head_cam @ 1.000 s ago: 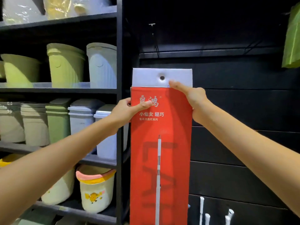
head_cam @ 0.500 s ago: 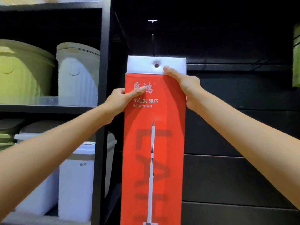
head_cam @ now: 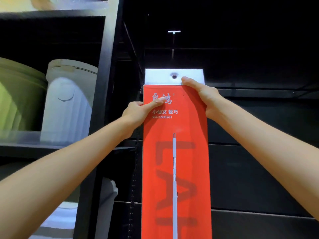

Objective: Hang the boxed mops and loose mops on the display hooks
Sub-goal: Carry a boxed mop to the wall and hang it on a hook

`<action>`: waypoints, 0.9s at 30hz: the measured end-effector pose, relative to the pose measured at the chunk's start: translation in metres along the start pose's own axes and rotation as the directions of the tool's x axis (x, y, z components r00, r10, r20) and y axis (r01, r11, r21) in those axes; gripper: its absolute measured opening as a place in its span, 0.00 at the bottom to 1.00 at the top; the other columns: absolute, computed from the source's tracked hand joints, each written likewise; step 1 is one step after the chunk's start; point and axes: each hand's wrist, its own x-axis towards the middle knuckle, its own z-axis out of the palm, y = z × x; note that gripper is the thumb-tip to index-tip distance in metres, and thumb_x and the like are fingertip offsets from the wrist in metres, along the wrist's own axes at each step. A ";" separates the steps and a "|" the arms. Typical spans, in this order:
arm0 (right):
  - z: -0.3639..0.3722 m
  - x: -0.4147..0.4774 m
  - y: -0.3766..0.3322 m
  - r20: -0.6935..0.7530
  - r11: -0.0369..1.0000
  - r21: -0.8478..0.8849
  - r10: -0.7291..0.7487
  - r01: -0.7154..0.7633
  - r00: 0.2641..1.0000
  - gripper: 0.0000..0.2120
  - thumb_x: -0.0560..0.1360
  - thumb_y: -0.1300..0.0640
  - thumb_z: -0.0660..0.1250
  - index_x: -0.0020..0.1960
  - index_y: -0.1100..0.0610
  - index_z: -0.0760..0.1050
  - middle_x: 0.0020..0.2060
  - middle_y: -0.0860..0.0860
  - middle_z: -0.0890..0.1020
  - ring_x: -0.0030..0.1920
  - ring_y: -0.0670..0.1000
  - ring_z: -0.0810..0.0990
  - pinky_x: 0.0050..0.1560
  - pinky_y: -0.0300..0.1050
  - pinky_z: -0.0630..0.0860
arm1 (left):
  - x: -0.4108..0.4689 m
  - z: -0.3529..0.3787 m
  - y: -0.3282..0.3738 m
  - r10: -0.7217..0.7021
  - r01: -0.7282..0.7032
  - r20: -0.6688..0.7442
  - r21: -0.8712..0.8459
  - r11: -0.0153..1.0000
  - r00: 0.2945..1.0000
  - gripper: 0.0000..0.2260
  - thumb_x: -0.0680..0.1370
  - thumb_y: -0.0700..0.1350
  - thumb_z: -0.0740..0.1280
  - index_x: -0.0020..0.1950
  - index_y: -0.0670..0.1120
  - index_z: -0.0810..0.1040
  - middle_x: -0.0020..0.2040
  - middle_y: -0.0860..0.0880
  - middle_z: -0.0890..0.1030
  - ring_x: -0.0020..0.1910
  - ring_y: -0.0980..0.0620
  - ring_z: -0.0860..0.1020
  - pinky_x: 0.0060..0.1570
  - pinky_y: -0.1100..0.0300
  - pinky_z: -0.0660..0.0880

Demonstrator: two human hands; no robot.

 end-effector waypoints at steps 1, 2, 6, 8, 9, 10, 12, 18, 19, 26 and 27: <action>0.001 0.010 -0.005 -0.004 1.000 -0.002 -0.005 0.005 1.000 0.18 0.62 0.46 0.79 0.44 0.57 0.80 0.38 0.53 0.85 0.34 0.51 0.84 0.31 0.41 0.79 | 0.010 -0.001 0.004 0.003 -0.003 0.000 0.003 1.000 1.000 0.37 0.48 0.73 0.72 0.47 0.49 0.82 0.41 0.51 0.86 0.42 0.50 0.85 0.55 0.49 0.78; 0.002 0.019 -0.010 -0.008 1.000 -0.003 -0.012 0.012 1.000 0.18 0.62 0.46 0.79 0.43 0.56 0.80 0.37 0.53 0.85 0.33 0.51 0.84 0.31 0.41 0.79 | 0.020 -0.002 0.008 0.008 -0.008 -0.003 0.007 1.000 1.000 0.37 0.49 0.73 0.72 0.47 0.49 0.82 0.41 0.51 0.86 0.42 0.50 0.85 0.55 0.49 0.78; 0.006 0.055 -0.036 0.011 0.999 -0.006 -0.045 0.045 0.999 0.25 0.59 0.45 0.80 0.51 0.57 0.81 0.41 0.53 0.86 0.36 0.52 0.85 0.35 0.44 0.81 | 0.059 -0.006 0.030 0.033 -0.032 -0.032 0.029 0.999 0.999 0.36 0.50 0.73 0.71 0.46 0.48 0.83 0.40 0.51 0.86 0.43 0.49 0.84 0.55 0.49 0.78; 0.008 0.069 -0.044 0.022 0.998 -0.026 -0.060 0.060 0.998 0.29 0.57 0.44 0.80 0.53 0.57 0.81 0.43 0.54 0.87 0.39 0.53 0.86 0.37 0.47 0.82 | 0.074 -0.008 0.038 0.047 -0.045 -0.058 0.037 0.998 0.997 0.39 0.49 0.74 0.70 0.47 0.48 0.83 0.42 0.50 0.86 0.44 0.48 0.84 0.56 0.49 0.77; 0.009 0.076 -0.047 0.026 0.997 -0.034 -0.074 0.075 0.997 0.27 0.58 0.44 0.80 0.52 0.57 0.81 0.43 0.53 0.87 0.38 0.53 0.86 0.38 0.47 0.82 | 0.080 -0.008 0.041 0.056 -0.053 -0.069 0.043 0.998 0.996 0.39 0.49 0.75 0.70 0.48 0.48 0.83 0.42 0.50 0.86 0.45 0.47 0.84 0.56 0.49 0.77; 0.010 0.080 -0.050 0.035 0.995 -0.037 -0.086 0.087 0.996 0.24 0.60 0.44 0.79 0.51 0.57 0.81 0.42 0.53 0.86 0.36 0.53 0.85 0.37 0.46 0.81 | 0.084 -0.008 0.043 0.065 -0.061 -0.072 0.053 0.997 0.995 0.39 0.50 0.74 0.69 0.48 0.47 0.82 0.42 0.49 0.86 0.45 0.47 0.84 0.56 0.49 0.77; 0.012 0.089 -0.056 0.055 0.993 -0.049 -0.102 0.104 0.993 0.20 0.64 0.45 0.77 0.49 0.56 0.80 0.39 0.52 0.86 0.35 0.51 0.85 0.36 0.45 0.81 | 0.093 -0.010 0.048 0.073 -0.068 -0.075 0.063 0.996 0.994 0.39 0.52 0.74 0.69 0.49 0.46 0.81 0.42 0.48 0.86 0.44 0.47 0.84 0.56 0.49 0.77; 0.011 0.110 -0.062 0.087 0.992 -0.084 -0.092 0.099 0.992 0.13 0.69 0.46 0.73 0.41 0.55 0.78 0.28 0.49 0.83 0.29 0.49 0.82 0.31 0.40 0.79 | 0.115 -0.008 0.052 0.063 -0.060 -0.046 0.069 0.996 0.997 0.36 0.60 0.72 0.69 0.53 0.45 0.79 0.41 0.47 0.85 0.41 0.49 0.83 0.55 0.51 0.77; 0.011 0.112 -0.062 0.091 0.992 -0.080 -0.089 0.097 0.992 0.12 0.70 0.46 0.72 0.40 0.55 0.77 0.27 0.49 0.83 0.28 0.49 0.81 0.30 0.39 0.79 | 0.118 -0.008 0.052 0.060 -0.057 -0.038 0.070 0.996 0.997 0.35 0.60 0.72 0.70 0.53 0.45 0.78 0.40 0.48 0.85 0.40 0.49 0.83 0.53 0.52 0.77; 0.010 0.121 -0.064 0.080 0.988 -0.124 -0.077 0.087 0.994 0.13 0.69 0.45 0.72 0.38 0.54 0.77 0.26 0.49 0.82 0.29 0.50 0.81 0.38 0.44 0.78 | 0.125 -0.007 0.050 0.072 -0.071 -0.027 0.049 0.996 0.997 0.29 0.63 0.70 0.70 0.50 0.46 0.77 0.37 0.50 0.84 0.36 0.51 0.83 0.43 0.57 0.78; 0.010 0.122 -0.065 0.071 0.987 -0.134 -0.078 0.086 0.994 0.13 0.69 0.44 0.72 0.38 0.54 0.77 0.25 0.49 0.82 0.28 0.49 0.80 0.39 0.45 0.77 | 0.122 -0.006 0.051 0.078 -0.076 -0.027 0.056 0.996 0.997 0.28 0.64 0.69 0.70 0.49 0.46 0.77 0.37 0.51 0.84 0.34 0.52 0.82 0.40 0.58 0.77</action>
